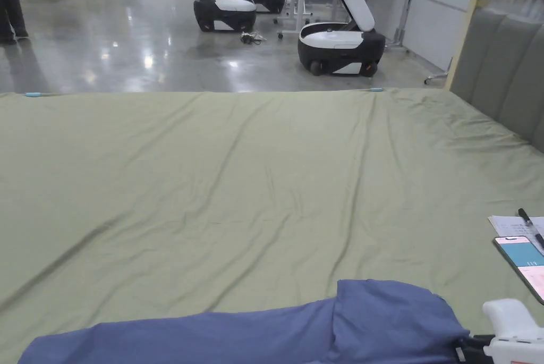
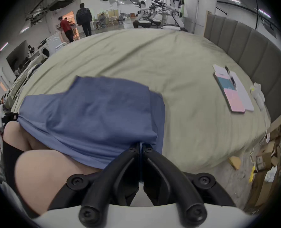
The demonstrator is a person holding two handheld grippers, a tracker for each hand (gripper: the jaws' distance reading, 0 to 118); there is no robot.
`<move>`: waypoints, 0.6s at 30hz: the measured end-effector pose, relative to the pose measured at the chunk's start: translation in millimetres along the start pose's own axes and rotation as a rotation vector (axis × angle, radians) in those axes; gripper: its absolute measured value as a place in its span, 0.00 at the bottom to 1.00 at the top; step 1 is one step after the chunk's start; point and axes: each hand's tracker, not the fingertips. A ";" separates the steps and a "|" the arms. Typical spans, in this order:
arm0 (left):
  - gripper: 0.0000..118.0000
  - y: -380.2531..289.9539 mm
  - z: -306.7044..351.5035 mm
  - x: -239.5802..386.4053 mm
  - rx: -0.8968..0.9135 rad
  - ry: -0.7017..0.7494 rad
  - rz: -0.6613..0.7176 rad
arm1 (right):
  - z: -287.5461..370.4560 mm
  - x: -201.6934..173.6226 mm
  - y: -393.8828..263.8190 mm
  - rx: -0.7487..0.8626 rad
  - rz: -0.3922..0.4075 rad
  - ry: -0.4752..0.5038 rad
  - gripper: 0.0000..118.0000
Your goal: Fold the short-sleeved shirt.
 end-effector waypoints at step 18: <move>0.78 23.4 104.8 -7.1 0.221 -0.256 0.298 | 99.8 -56.7 -1.7 0.334 0.005 -0.090 0.69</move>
